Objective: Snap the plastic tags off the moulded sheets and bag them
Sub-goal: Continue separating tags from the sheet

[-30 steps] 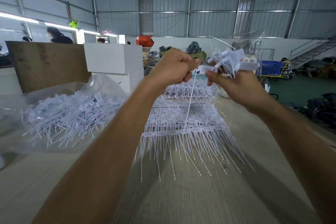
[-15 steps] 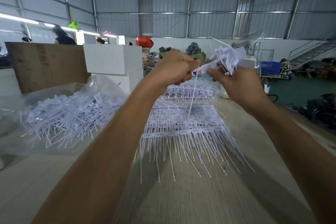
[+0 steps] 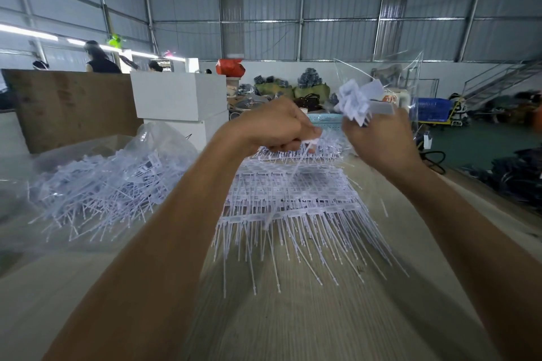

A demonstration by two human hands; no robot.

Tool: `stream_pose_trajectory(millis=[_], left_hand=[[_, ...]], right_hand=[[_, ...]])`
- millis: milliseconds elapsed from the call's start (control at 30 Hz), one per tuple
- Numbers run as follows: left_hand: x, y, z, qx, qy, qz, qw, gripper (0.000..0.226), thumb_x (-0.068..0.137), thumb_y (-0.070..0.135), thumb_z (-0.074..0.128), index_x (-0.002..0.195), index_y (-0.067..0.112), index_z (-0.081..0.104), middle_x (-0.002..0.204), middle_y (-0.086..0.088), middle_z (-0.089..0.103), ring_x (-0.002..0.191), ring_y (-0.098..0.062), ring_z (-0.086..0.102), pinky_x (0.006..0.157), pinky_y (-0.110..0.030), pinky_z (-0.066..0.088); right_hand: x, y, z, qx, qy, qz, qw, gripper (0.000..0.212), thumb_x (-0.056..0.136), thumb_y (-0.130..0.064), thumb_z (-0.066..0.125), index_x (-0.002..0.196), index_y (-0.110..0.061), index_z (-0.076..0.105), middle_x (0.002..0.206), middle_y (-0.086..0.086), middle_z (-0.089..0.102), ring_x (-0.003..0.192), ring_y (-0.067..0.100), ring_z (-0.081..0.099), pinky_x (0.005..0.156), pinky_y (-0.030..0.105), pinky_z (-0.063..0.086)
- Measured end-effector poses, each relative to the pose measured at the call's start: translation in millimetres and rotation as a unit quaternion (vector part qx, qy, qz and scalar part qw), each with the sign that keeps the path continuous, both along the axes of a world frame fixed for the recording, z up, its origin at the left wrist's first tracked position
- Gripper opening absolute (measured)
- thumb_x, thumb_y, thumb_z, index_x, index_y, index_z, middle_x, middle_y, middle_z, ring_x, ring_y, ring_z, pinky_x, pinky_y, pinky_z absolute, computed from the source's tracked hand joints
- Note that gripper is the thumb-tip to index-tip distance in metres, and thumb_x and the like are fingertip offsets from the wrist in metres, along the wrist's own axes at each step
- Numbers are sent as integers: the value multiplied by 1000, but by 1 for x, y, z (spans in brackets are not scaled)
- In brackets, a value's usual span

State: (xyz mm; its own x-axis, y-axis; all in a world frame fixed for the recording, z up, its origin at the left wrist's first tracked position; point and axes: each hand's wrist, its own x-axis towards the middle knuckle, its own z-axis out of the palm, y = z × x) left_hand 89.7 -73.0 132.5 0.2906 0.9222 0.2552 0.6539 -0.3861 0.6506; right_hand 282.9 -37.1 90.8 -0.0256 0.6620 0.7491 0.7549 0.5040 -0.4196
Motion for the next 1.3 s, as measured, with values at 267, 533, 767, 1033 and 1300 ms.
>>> stream_pose_trajectory(millis=[267,533,767,1033,1300], left_hand=[[10,6,1,80,-141,-7,987,23,99,22,63,84,7,70,60,-3,68,47,-9,54,45,-19,41],[14,11,-3,44,-229,-46,971,7,97,0,61,93,4,65,74,-14,75,57,-16,67,51,-23,51],[16,13,-4,37,-300,-78,950,10,91,-3,69,97,3,65,84,-15,77,78,-25,76,63,-25,59],[18,16,-6,162,-309,-46,936,16,86,0,75,99,-3,65,75,-13,75,70,-19,72,64,-30,61],[20,18,-8,203,-343,-59,915,14,90,3,72,101,-1,64,81,-13,75,77,-30,74,64,-28,59]], right_hand=[[8,2,0,-126,259,171,942,22,103,-38,54,83,-30,59,65,-9,52,57,7,46,54,26,35],[-9,-13,1,-143,266,251,920,37,105,-44,47,91,-15,63,71,1,70,58,12,63,52,24,53],[-12,-12,-2,-161,251,239,924,44,104,-45,48,77,-12,60,53,0,56,41,10,40,40,22,31],[-4,-8,3,-207,334,364,845,38,95,-52,62,79,-22,45,61,-3,31,50,11,22,45,24,20],[-1,-9,-2,-217,278,351,867,24,95,-21,69,82,-15,50,58,-3,25,49,13,16,47,30,13]])
